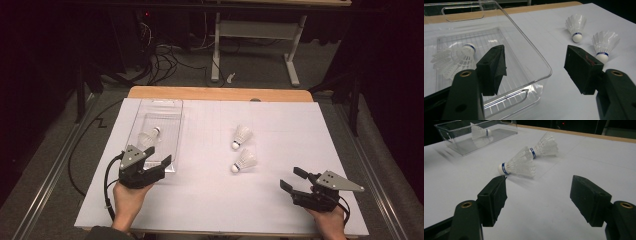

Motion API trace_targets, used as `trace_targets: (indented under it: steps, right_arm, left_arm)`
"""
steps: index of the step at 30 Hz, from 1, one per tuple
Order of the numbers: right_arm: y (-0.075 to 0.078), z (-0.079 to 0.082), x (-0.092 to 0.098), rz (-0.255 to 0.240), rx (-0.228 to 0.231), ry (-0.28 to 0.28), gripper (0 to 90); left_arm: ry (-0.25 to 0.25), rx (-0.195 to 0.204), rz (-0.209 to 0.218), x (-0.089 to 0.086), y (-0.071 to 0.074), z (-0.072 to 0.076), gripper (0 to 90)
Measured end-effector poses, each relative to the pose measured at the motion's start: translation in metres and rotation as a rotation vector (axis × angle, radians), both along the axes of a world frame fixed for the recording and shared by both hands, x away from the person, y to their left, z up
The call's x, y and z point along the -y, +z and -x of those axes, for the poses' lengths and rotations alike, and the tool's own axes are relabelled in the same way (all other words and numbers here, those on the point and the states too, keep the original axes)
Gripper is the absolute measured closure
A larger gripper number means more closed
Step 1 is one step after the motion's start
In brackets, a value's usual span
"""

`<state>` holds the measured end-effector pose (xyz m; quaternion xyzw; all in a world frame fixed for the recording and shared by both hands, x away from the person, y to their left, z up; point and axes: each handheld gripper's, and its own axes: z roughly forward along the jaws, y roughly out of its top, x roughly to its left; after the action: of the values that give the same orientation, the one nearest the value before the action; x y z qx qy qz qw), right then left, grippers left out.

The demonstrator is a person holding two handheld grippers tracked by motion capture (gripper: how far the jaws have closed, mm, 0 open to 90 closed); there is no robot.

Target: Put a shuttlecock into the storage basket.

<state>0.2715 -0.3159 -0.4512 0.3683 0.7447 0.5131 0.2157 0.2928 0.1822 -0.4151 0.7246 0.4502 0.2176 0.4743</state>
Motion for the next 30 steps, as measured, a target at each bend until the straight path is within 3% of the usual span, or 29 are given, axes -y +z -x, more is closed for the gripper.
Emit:
trace_targets:
  steps: [18,30]
  right_arm:
    - [0.000,0.000,0.000,-0.001,0.000,0.000,29.8]
    - [0.000,0.000,0.000,-0.001,0.001,0.001,29.7]
  left_arm:
    - [-0.046,0.001,0.003,0.020,0.003,-0.012,34.5]
    - [-0.053,-0.007,0.009,0.024,0.003,-0.017,34.7]
